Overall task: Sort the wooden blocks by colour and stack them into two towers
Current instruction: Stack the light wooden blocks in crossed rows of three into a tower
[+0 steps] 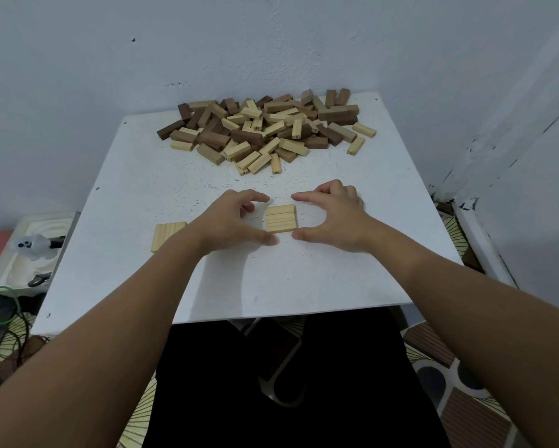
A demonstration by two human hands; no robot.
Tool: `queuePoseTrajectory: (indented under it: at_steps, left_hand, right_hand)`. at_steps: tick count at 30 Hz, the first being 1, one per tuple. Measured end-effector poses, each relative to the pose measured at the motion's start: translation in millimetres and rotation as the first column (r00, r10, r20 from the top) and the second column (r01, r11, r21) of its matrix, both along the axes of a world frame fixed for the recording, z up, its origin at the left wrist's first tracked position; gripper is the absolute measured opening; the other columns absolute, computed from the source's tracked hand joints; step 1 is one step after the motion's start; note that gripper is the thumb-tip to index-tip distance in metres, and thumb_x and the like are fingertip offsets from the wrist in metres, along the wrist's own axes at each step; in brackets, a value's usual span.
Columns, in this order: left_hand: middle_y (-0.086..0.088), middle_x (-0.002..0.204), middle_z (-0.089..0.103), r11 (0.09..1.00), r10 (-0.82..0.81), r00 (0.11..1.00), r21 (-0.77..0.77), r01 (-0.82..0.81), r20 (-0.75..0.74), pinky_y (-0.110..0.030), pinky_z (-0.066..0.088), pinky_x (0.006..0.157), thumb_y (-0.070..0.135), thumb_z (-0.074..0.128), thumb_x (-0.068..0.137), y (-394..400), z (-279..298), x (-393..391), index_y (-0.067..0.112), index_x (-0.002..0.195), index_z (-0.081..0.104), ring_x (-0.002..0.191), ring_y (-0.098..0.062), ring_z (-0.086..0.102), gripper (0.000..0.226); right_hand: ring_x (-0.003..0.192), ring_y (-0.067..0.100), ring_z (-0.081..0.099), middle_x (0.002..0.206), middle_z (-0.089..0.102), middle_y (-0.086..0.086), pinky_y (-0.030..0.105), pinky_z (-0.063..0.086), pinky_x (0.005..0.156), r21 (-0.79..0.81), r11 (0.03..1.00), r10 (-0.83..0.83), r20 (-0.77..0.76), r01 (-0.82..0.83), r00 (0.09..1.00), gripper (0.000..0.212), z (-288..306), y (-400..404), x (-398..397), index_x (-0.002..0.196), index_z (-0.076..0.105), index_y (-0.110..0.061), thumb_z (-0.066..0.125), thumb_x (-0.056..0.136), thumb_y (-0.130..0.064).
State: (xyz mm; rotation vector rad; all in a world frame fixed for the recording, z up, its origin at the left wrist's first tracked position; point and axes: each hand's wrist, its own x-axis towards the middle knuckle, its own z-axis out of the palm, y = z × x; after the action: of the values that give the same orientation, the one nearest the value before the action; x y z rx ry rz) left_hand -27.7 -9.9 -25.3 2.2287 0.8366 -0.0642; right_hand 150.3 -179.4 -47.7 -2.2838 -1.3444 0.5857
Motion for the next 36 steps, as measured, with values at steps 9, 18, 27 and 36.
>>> queuePoseTrajectory:
  at_steps: [9, 18, 27, 36]
  left_hand:
    - [0.015, 0.106, 0.05, 0.999, -0.023, 0.998, 0.025, 0.022, 0.06, -0.025, 0.044, 0.086, 0.031, 0.093, 0.074, -7, 6, -1, 0.032, 0.124, 0.072, 0.102, -0.011, 0.049, 0.055]
    - [0.003, 0.111, 0.05, 0.993, -0.053, 0.995, 0.112, 0.044, 0.086, -0.025, 0.044, 0.081, 0.043, 0.095, 0.07, -4, 11, -3, 0.041, 0.116, 0.071, 0.104, -0.011, 0.052, 0.052]
    - [0.01, 0.112, 0.049, 0.975, -0.066, 0.995, 0.216, 0.05, 0.069, -0.038, 0.046, 0.101, 0.055, 0.089, 0.069, 43, 62, -81, 0.051, 0.12, 0.068, 0.113, -0.014, 0.05, 0.056]
    - [0.008, 0.118, 0.052, 0.996, 0.011, 0.998, 0.088, -0.016, 0.057, -0.038, 0.046, 0.103, 0.062, 0.08, 0.061, 84, 35, -145, 0.054, 0.119, 0.067, 0.116, -0.011, 0.052, 0.06]
  right_hand:
    - [0.12, 0.014, 0.023, 0.125, 0.033, -0.009, 0.032, 0.021, 0.1, 0.011, 1.0, 0.013, 0.015, -0.013, 1.0, 0.062, -2, 2, -1, 0.137, 0.052, -0.058, 0.074, 0.08, -0.066]
    - [0.12, 0.015, 0.029, 0.121, 0.036, -0.01, 0.035, 0.027, 0.105, 0.152, 0.988, 0.0, 0.024, -0.004, 1.0, 0.053, 0, 3, -15, 0.128, 0.061, -0.049, 0.079, 0.079, -0.054]
    - [0.12, 0.015, 0.033, 0.12, 0.039, -0.008, 0.039, 0.037, 0.111, 0.413, 0.911, 0.068, -0.136, -0.006, 0.988, 0.051, 26, 50, -82, 0.125, 0.065, -0.043, 0.083, 0.077, -0.043]
    - [0.123, 0.016, 0.031, 0.12, 0.038, -0.008, 0.034, 0.037, 0.11, 0.353, 0.935, 0.123, -0.209, -0.042, 0.97, 0.05, 9, 95, -137, 0.123, 0.065, -0.041, 0.083, 0.077, -0.044]
